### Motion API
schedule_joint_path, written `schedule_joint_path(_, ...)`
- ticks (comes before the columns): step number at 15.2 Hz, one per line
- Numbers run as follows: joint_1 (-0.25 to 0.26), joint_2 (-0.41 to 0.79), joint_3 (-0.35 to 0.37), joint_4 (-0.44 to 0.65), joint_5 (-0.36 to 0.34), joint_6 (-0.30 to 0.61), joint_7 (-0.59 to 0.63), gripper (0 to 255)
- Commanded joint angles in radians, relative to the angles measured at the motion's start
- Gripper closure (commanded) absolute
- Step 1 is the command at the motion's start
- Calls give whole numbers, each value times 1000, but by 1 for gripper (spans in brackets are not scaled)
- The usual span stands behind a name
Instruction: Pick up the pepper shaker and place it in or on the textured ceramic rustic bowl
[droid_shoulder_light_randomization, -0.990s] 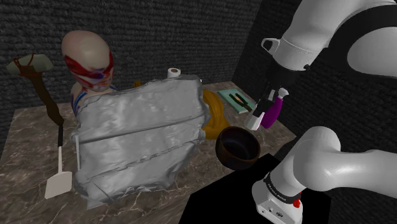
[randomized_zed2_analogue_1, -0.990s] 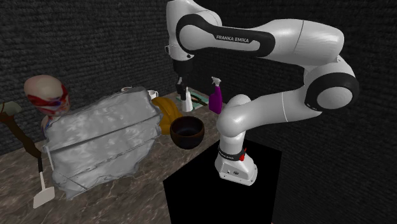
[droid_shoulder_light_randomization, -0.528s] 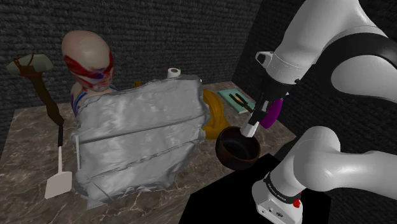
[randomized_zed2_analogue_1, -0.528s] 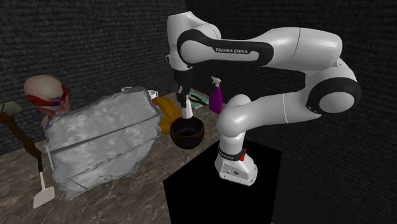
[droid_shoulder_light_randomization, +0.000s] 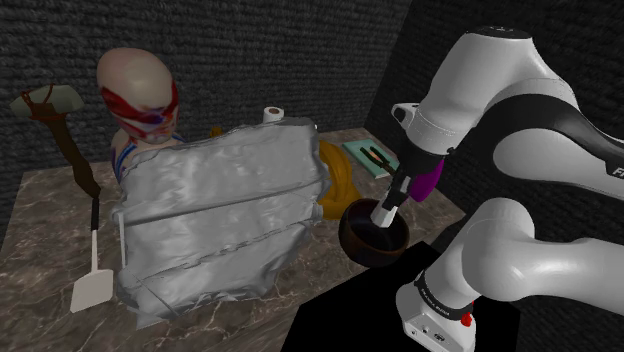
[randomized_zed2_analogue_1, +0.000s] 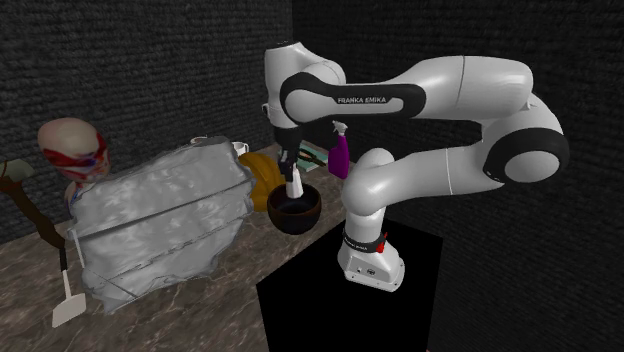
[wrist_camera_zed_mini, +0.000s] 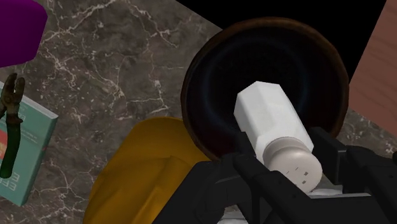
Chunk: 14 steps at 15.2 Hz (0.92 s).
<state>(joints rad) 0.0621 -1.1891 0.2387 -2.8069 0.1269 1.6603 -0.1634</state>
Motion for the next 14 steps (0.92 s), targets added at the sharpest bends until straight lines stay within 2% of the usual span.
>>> schedule_joint_path(1, 4, -5, 5, -27, 5, 22, 2, 255)
schedule_joint_path(8, 4, -5, 5, -27, 5, 22, 2, 255)
schedule_joint_path(9, 4, -5, 5, -27, 5, 22, 2, 0)
schedule_joint_path(14, 4, -5, 5, -27, 5, 22, 2, 0)
